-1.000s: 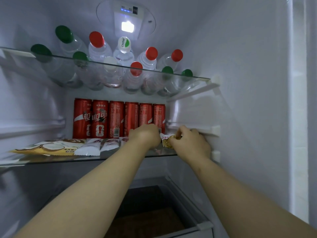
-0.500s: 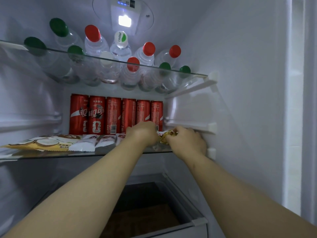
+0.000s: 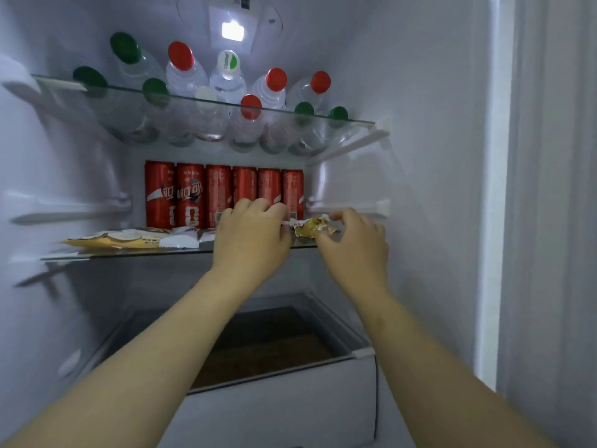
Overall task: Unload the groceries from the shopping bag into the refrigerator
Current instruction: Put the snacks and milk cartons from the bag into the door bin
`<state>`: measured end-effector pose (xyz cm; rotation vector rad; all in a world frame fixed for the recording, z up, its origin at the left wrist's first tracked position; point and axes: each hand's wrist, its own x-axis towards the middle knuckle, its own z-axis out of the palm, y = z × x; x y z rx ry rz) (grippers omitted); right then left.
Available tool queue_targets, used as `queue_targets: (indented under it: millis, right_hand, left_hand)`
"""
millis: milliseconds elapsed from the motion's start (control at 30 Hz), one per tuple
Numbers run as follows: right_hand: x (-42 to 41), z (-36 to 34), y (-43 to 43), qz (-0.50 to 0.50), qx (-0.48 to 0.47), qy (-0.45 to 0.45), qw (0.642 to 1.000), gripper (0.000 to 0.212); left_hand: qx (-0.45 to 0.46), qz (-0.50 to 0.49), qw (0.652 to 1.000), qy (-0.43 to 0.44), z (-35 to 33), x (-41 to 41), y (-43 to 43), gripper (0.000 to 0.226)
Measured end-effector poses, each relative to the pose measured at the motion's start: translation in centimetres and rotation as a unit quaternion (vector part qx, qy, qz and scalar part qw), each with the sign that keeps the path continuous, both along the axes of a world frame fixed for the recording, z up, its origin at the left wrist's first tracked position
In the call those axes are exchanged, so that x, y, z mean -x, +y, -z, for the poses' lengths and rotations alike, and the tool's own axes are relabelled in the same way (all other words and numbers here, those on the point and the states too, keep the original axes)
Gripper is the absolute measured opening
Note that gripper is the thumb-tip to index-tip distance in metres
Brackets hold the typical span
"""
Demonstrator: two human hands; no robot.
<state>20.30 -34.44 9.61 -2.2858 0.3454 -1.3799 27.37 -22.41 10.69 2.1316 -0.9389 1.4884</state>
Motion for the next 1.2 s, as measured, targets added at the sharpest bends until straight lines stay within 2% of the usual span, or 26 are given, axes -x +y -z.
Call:
queue_targets:
  millis: [167, 300, 400, 600, 633, 733, 833, 1000, 1100, 1200]
  right_hand:
    - [2.6, 5.5, 1.4, -0.015, 0.038, 0.053, 0.998, 0.039]
    - [3.8, 10.8, 2.6, -0.022, 0.036, 0.090, 0.995, 0.040]
    - [5.1, 14.6, 3.2, -0.030, 0.033, 0.136, 0.990, 0.041]
    - [9.3, 20.8, 3.2, -0.005, -0.020, 0.206, 0.978, 0.042]
    - [10.1, 21.5, 3.3, 0.007, -0.028, 0.215, 0.976, 0.043]
    - [12.9, 23.7, 3.0, 0.045, -0.047, 0.226, 0.972, 0.041]
    - [16.0, 25.8, 3.0, 0.104, -0.059, 0.229, 0.966, 0.036]
    - [22.4, 28.9, 2.3, 0.200, -0.124, 0.233, 0.944, 0.043]
    - [27.2, 29.6, 1.4, 0.257, -0.146, 0.248, 0.922, 0.035]
    - [32.7, 30.3, 0.8, 0.306, -0.180, 0.260, 0.898, 0.037]
  left_hand:
    - [-0.035, 0.045, 0.998, 0.005, 5.4, 3.0, 2.5, 0.019]
    - [-0.052, 0.073, 0.993, 0.073, 10.0, 4.2, 2.8, 0.015]
    - [-0.084, 0.084, 0.986, 0.120, 13.7, 4.7, 2.7, 0.020]
    - [-0.126, 0.136, 0.960, 0.209, 20.8, 6.7, 2.5, 0.022]
    - [-0.138, 0.151, 0.954, 0.218, 21.7, 7.2, 2.3, 0.019]
    - [-0.178, 0.200, 0.934, 0.238, 24.1, 8.9, 1.4, 0.033]
    - [-0.204, 0.251, 0.915, 0.243, 25.8, 11.4, 0.0, 0.037]
    - [-0.254, 0.340, 0.872, 0.245, 27.7, 16.8, -3.5, 0.028]
    - [-0.298, 0.385, 0.838, 0.245, 28.7, 20.8, -5.6, 0.022]
    - [-0.329, 0.435, 0.804, 0.236, 29.4, 25.8, -7.8, 0.022]
